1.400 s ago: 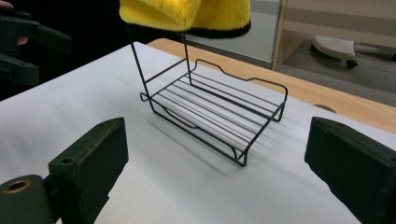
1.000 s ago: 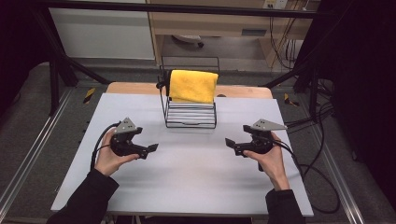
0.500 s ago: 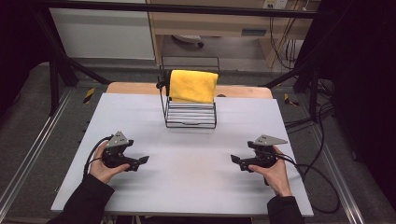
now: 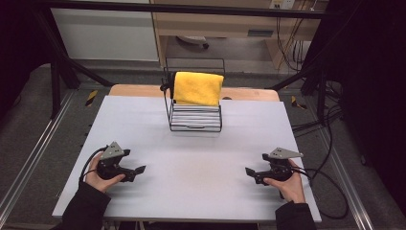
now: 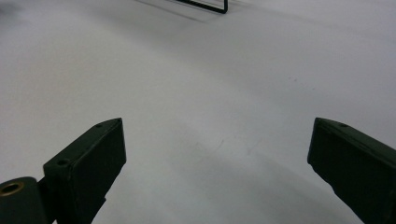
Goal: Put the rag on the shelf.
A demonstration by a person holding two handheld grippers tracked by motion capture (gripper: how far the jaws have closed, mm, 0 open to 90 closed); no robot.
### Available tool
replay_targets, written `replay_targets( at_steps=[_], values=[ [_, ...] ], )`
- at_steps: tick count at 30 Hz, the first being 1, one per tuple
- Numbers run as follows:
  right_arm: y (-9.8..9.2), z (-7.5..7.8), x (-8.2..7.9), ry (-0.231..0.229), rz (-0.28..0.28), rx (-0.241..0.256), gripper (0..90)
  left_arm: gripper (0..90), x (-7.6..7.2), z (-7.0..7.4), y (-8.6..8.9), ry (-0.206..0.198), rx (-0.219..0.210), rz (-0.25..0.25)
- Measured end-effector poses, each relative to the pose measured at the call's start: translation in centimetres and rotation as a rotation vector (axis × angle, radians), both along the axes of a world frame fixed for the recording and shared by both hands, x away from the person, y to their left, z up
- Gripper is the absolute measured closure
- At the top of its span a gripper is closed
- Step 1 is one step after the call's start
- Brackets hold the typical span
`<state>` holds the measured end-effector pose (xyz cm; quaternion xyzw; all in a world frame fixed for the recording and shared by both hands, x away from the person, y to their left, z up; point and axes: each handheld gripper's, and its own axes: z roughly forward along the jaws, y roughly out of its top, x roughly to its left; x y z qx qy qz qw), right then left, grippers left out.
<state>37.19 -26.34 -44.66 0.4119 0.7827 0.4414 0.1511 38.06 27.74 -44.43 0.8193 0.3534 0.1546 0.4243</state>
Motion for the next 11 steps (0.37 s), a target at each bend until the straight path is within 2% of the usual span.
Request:
replay_targets(
  at_steps=[4, 11],
  values=[
    [0.01, 0.06, -0.07, -0.001, 0.003, -0.001, 4.6, 7.0, -0.04, -0.44, 0.07, 0.017, 0.007, -0.002],
    [-0.07, 0.02, -0.16, 0.000, 0.004, -0.003, 4.4, 7.0, -0.08, -0.54, 0.22, 0.019, 0.004, 0.001]
  ],
)
